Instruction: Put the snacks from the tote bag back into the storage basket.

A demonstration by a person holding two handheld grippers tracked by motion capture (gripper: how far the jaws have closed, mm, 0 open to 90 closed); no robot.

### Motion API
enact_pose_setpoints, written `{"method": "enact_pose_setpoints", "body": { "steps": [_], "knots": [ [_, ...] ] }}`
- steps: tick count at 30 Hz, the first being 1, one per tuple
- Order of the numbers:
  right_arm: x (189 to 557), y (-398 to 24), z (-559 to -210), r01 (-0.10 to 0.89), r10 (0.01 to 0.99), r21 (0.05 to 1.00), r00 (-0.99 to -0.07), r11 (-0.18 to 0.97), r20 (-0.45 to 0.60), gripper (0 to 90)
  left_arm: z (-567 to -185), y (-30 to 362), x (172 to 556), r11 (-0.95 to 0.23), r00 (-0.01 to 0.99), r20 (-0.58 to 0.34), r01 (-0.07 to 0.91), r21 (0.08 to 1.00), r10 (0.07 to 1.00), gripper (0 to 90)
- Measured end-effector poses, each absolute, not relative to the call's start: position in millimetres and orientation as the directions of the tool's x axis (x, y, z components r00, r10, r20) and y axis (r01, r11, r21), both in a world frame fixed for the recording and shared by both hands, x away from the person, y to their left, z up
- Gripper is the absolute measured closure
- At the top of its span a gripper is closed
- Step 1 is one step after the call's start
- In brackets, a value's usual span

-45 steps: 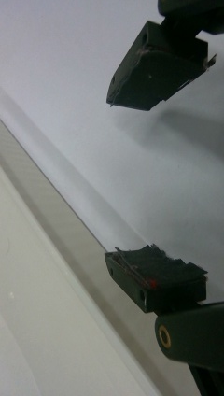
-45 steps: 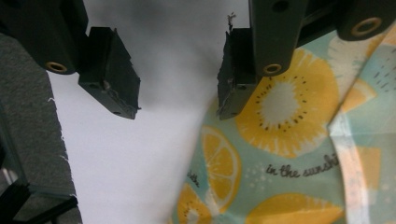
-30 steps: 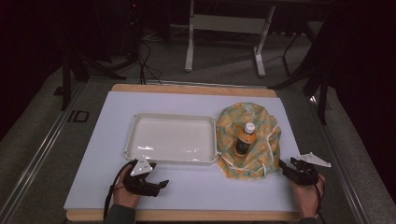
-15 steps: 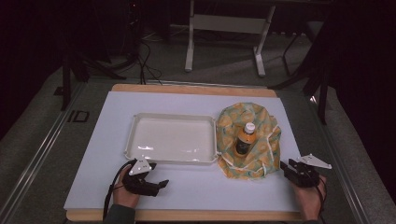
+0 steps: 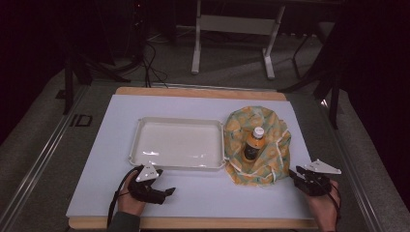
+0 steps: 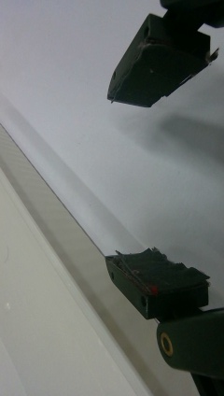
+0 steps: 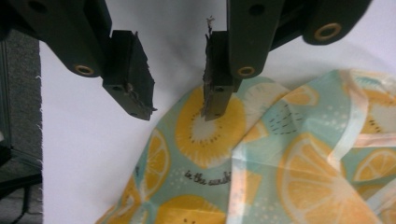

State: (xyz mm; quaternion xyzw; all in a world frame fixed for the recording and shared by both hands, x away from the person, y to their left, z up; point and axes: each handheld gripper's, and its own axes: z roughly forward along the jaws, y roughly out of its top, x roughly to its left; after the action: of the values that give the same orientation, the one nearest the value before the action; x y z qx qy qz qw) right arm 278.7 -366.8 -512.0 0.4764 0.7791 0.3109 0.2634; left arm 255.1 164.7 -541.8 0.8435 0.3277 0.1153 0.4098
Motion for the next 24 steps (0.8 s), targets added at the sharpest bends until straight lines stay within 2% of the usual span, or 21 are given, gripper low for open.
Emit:
{"method": "enact_pose_setpoints", "body": {
  "steps": [5,13,24],
  "knots": [
    [280.5,-360.0,-503.9,0.585,0.875,0.703,-0.472,0.405,-0.111,61.3,-541.8,164.4,255.0,-0.453,0.761,-0.073,0.457,0.766,0.645,18.5],
    [281.5,-349.1,-482.0,0.546,0.826,0.675,-0.536,0.496,-0.173,61.4,-541.9,164.2,255.1,-0.457,0.763,-0.067,0.452,0.766,0.642,19.1],
    [291.4,-335.2,-467.1,0.509,0.769,0.638,-0.600,0.578,-0.218,66.4,-542.0,163.8,254.6,-0.455,0.765,-0.068,0.449,0.769,0.641,19.1]
  ]
}}
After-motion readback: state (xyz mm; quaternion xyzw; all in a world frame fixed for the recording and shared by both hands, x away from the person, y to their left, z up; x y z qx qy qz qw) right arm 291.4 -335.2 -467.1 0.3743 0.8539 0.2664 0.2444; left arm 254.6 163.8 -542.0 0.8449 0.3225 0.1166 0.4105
